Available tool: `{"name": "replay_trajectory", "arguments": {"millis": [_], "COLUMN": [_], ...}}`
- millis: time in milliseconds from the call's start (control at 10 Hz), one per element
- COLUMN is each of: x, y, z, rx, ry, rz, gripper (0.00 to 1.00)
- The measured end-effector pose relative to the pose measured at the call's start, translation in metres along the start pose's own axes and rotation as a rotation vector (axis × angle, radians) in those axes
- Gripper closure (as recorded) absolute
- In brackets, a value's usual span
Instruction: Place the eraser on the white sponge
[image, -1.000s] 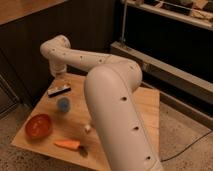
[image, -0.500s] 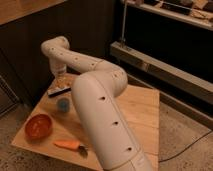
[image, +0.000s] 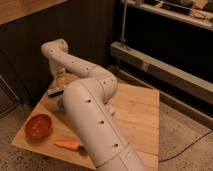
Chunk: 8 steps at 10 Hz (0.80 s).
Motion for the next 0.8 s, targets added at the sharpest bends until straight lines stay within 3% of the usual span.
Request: {"name": "replay_trajectory", "arguments": {"millis": [800], "x": [-0.007], "y": [-0.005], "z": [0.048], "rx": [-0.044], "ry": [0.023], "rz": [-0.019], "gripper": [0.35]}}
